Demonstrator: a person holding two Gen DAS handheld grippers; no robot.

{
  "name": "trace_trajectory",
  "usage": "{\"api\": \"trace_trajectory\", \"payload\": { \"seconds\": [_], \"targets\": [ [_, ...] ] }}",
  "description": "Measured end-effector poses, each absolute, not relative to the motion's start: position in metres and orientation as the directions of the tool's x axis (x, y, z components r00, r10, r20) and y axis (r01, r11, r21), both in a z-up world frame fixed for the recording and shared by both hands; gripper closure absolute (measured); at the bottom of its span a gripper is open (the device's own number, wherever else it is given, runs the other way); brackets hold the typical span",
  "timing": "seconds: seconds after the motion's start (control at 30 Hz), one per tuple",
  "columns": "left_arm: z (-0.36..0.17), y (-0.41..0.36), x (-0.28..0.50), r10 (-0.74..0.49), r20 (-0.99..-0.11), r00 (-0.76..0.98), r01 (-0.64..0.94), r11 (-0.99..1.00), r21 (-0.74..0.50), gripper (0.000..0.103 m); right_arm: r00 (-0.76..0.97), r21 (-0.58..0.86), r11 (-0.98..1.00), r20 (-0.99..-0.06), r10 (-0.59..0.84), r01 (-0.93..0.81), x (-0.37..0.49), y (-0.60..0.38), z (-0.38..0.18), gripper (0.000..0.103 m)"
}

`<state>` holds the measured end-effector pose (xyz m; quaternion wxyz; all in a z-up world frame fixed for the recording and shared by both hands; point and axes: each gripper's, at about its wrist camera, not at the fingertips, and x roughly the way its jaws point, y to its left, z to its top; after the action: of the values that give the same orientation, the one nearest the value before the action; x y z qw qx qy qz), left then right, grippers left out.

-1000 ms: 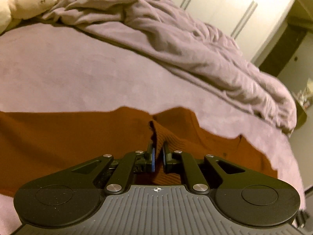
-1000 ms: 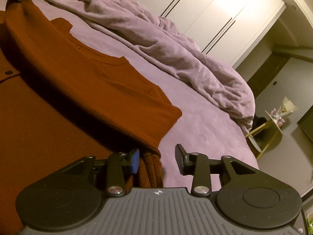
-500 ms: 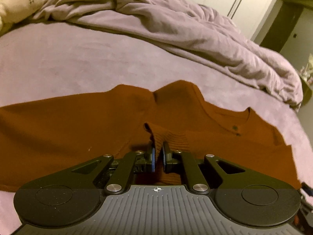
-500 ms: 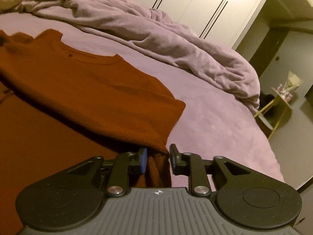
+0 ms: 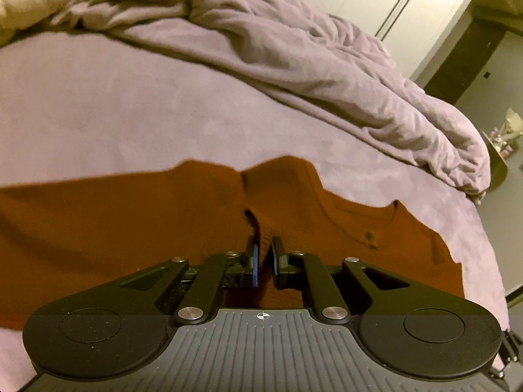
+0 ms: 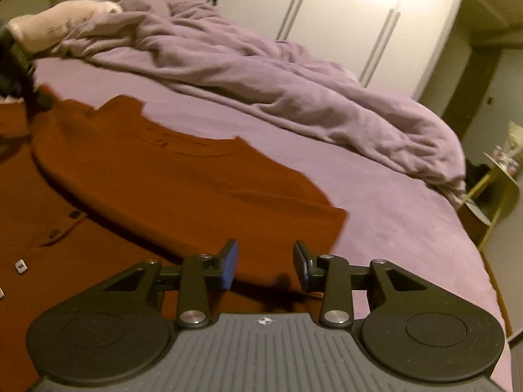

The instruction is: Fold small clothes

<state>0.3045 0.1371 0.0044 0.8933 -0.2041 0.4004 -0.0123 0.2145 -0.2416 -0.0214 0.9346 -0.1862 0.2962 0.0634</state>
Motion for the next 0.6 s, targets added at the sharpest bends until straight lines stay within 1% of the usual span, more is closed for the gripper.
{"api": "trace_trajectory", "payload": {
  "seconds": [0.07,0.1,0.13,0.17,0.27,0.3,0.37,0.4,0.43,0.47,0.5,0.53,0.6],
  "targets": [
    [0.007,0.141,0.303,-0.166,-0.710,0.684,-0.155,0.918,-0.364,0.076,0.806,-0.315,0.918,-0.592,0.010,-0.243,0.219,-0.233,-0.029,0.067],
    [0.007,0.144,0.302,-0.172,-0.710,0.683,-0.154,0.916,-0.370,0.070,0.799,-0.317,0.917,-0.602,0.004,-0.243,0.220,-0.230,-0.034,0.067],
    [0.005,0.146,0.300,-0.183,-0.710,0.680,-0.150,0.913,-0.379,0.060,0.792,-0.314,0.918,-0.611,-0.002,-0.241,0.222,-0.229,-0.039,0.067],
    [0.001,0.149,0.298,-0.200,-0.713,0.672,-0.143,0.910,-0.390,0.053,0.788,-0.307,0.922,-0.615,-0.005,-0.234,0.222,-0.230,-0.042,0.067],
    [-0.016,0.150,0.292,-0.222,-0.738,0.638,-0.140,0.908,-0.395,0.052,0.788,-0.282,0.935,-0.615,-0.003,-0.216,0.223,-0.233,-0.046,0.067],
    [-0.023,0.149,0.291,-0.229,-0.750,0.621,-0.146,0.906,-0.398,0.052,0.788,-0.285,0.934,-0.615,-0.005,-0.216,0.225,-0.233,-0.046,0.067],
    [-0.034,0.147,0.289,-0.244,-0.762,0.599,-0.155,0.899,-0.410,0.056,0.789,-0.308,0.926,-0.614,-0.018,-0.219,0.226,-0.230,-0.048,0.067],
    [-0.035,0.145,0.288,-0.233,-0.762,0.604,-0.156,0.903,-0.400,0.059,0.789,-0.323,0.921,-0.614,-0.027,-0.220,0.226,-0.227,-0.049,0.067],
    [-0.036,0.142,0.287,-0.212,-0.764,0.609,-0.156,0.912,-0.378,0.068,0.789,-0.336,0.916,-0.613,-0.036,-0.219,0.227,-0.225,-0.050,0.066],
    [-0.036,0.141,0.288,-0.200,-0.767,0.610,-0.159,0.917,-0.365,0.081,0.790,-0.344,0.914,-0.611,-0.045,-0.215,0.227,-0.224,-0.051,0.064],
    [-0.036,0.141,0.288,-0.188,-0.770,0.610,-0.170,0.917,-0.360,0.087,0.790,-0.348,0.915,-0.611,-0.055,-0.206,0.228,-0.223,-0.051,0.063],
    [-0.036,0.143,0.289,-0.190,-0.769,0.610,-0.179,0.913,-0.367,0.092,0.787,-0.343,0.918,-0.614,-0.061,-0.197,0.229,-0.223,-0.050,0.063],
    [-0.034,0.146,0.289,-0.186,-0.766,0.616,-0.192,0.907,-0.374,0.094,0.783,-0.335,0.924,-0.619,-0.066,-0.187,0.231,-0.223,-0.049,0.063]
  ]
}}
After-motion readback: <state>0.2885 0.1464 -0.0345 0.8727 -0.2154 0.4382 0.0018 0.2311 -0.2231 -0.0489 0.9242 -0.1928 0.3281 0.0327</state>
